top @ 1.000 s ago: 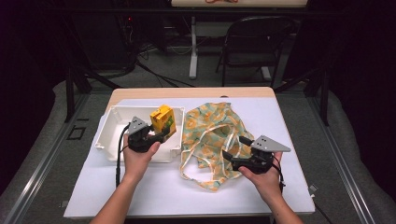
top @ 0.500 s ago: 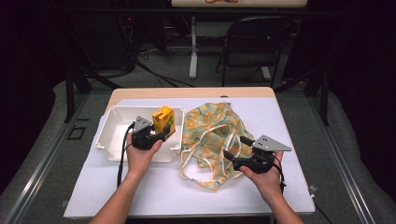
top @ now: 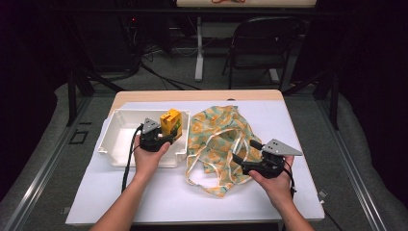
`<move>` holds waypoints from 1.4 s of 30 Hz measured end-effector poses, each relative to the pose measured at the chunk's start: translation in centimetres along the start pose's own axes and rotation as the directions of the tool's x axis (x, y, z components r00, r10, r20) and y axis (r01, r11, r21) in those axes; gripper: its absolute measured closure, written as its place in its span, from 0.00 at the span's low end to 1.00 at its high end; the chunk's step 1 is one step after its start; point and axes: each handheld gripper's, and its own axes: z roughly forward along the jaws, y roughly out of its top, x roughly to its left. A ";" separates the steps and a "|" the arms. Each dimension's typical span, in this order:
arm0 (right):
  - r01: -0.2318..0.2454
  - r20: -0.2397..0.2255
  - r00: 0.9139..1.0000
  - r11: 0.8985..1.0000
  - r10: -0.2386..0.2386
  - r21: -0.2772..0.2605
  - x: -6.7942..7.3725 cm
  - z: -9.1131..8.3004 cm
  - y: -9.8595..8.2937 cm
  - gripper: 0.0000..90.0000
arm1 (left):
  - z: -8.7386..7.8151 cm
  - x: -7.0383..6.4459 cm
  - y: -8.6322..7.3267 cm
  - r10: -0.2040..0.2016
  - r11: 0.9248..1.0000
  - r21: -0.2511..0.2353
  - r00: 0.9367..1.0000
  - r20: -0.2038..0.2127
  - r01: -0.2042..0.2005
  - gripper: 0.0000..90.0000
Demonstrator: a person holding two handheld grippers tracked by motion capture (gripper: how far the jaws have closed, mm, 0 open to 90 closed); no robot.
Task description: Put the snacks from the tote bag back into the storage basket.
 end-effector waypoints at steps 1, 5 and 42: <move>-0.001 0.001 1.000 1.000 0.001 0.000 0.0 0.0 0.0 0.16 | 0.1 0.1 0.0 0.005 1.000 0.003 1.000 -0.005 -0.005 0.56; -0.001 0.002 1.000 1.000 0.001 0.003 -0.2 -0.1 0.0 0.16 | 0.5 0.5 -0.1 -0.017 1.000 0.002 0.999 -0.029 0.018 0.56; 0.013 0.009 1.000 1.000 -0.013 0.014 -0.1 0.6 -0.1 0.17 | 3.4 1.3 0.2 0.005 0.987 0.161 0.994 -0.112 0.013 0.55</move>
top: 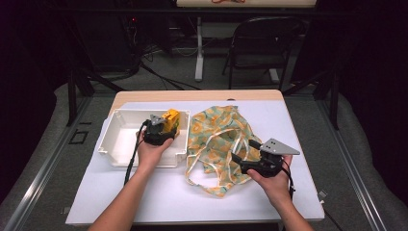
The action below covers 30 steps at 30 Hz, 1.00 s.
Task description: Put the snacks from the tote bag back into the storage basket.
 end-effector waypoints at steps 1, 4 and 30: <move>-0.001 -0.001 1.000 1.000 0.001 0.002 0.0 0.0 0.0 0.17 | -0.1 0.1 0.0 -0.004 1.000 0.008 1.000 0.003 0.004 0.55; -0.002 0.001 1.000 1.000 0.002 0.002 0.0 0.0 0.0 0.17 | -0.3 0.3 0.0 -0.018 0.999 0.035 1.000 0.021 0.017 0.53; -0.005 -0.002 1.000 1.000 0.005 0.003 -0.2 0.0 0.0 0.17 | -7.3 -1.4 -1.9 -0.025 0.999 -0.023 0.998 0.051 0.026 0.99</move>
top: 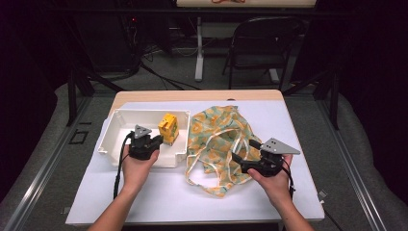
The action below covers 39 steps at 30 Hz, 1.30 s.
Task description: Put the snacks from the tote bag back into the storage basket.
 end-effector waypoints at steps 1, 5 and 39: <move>0.000 -0.001 1.000 1.000 0.000 -0.001 0.0 0.0 0.0 0.17 | 0.3 -0.2 0.0 0.012 1.000 0.008 1.000 0.015 -0.012 1.00; 0.000 -0.001 1.000 1.000 0.000 0.004 0.0 0.1 0.0 0.17 | 1.5 -0.5 0.0 0.015 1.000 0.012 0.999 0.045 -0.016 1.00; 0.000 0.003 1.000 1.000 0.000 0.014 0.1 0.4 -0.3 0.17 | 4.2 4.0 1.2 -0.107 0.994 0.015 0.994 -0.037 0.108 1.00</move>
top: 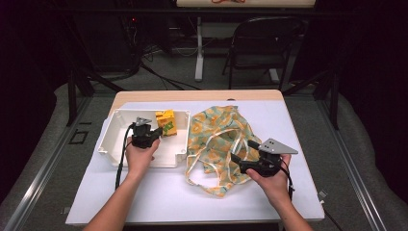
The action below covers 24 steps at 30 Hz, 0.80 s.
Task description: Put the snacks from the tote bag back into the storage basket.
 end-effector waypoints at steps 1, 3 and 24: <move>-0.001 0.000 1.000 1.000 0.001 -0.002 0.0 0.0 0.0 0.17 | 0.0 0.1 0.1 -0.002 1.000 0.010 1.000 0.001 0.002 1.00; -0.002 0.002 1.000 1.000 0.002 0.000 0.0 0.0 0.0 0.17 | 0.2 0.3 0.2 -0.012 1.000 0.004 1.000 -0.002 0.012 1.00; -0.001 0.008 1.000 1.000 0.001 0.002 -0.1 -0.1 0.0 0.18 | 1.7 -0.2 0.8 -0.032 0.999 0.015 0.999 -0.025 0.032 1.00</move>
